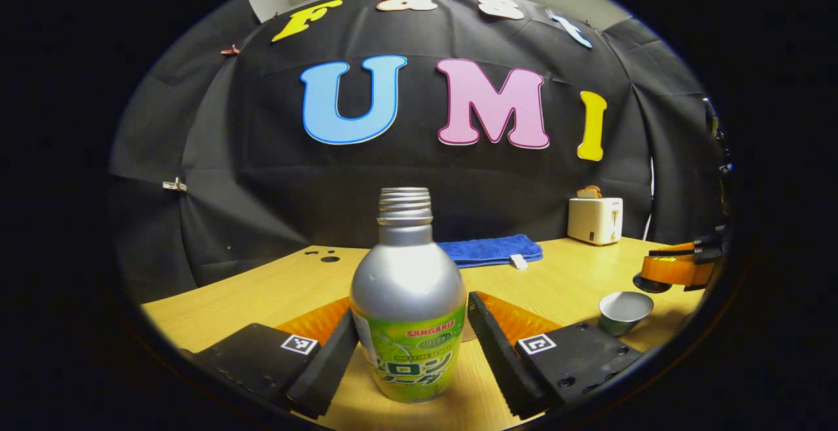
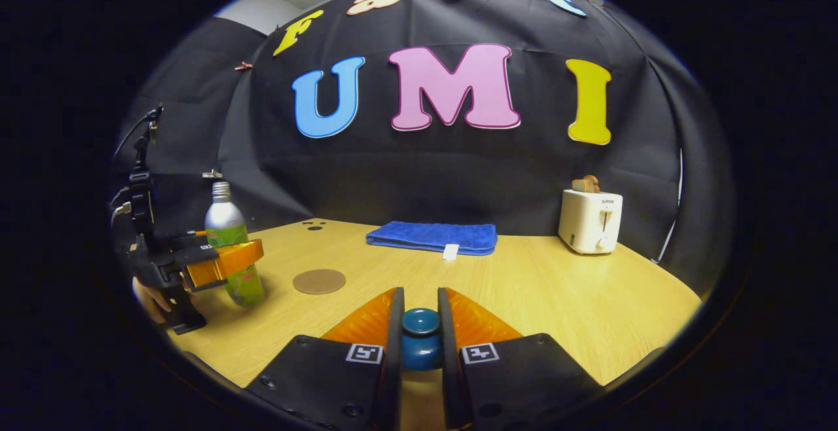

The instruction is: Open the teacup lid with one hand, grasp the water bottle and pour water into the teacup with the other hand; after pouring, place the water bottle on the coaster and then close the teacup lid.

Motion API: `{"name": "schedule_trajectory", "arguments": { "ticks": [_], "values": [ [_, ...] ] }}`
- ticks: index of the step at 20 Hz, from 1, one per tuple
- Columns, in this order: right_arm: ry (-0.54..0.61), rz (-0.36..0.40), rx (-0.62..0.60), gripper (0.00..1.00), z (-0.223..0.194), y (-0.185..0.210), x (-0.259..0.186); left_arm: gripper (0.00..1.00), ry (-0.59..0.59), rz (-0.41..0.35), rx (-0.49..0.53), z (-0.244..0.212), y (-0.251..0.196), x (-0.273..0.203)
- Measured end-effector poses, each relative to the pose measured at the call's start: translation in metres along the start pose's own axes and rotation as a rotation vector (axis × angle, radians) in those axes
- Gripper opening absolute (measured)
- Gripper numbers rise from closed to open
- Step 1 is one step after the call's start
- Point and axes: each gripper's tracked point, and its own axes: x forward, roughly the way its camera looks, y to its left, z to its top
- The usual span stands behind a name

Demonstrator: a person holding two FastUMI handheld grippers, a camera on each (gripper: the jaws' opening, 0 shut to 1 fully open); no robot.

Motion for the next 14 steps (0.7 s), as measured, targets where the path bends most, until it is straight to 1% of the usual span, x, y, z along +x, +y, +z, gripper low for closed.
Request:
{"name": "schedule_trajectory", "arguments": {
  "ticks": [1,2,5,8,10,12,13,14],
  "values": [
    [0.001,-0.008,0.006,0.29,-0.002,-0.008,-0.001,0.93,0.001,0.007,0.000,0.000,0.001,0.001],
    [0.002,-0.020,0.006,0.29,-0.004,-0.018,-0.001,0.84,0.001,0.013,0.000,0.000,0.002,0.003],
    [-0.009,-0.052,0.015,0.29,-0.003,-0.041,-0.002,0.83,0.001,0.018,0.000,-0.001,0.001,0.004],
    [-0.040,-0.083,0.021,0.29,0.003,-0.062,-0.004,0.80,0.005,0.017,0.012,0.000,-0.001,0.004],
    [-0.075,-0.121,0.025,0.29,0.008,-0.076,-0.006,0.80,0.002,-0.007,0.036,0.001,-0.012,0.003],
    [-0.078,-0.157,0.026,0.28,0.008,-0.085,-0.006,0.80,-0.006,-0.030,0.089,0.003,-0.027,0.003],
    [-0.080,-0.167,0.023,0.29,0.008,-0.085,-0.006,0.79,-0.027,-0.034,0.145,0.009,-0.034,0.003],
    [-0.078,-0.172,0.010,0.29,0.008,-0.084,-0.006,0.79,-0.051,-0.031,0.224,0.017,-0.038,0.003]
  ]
}}
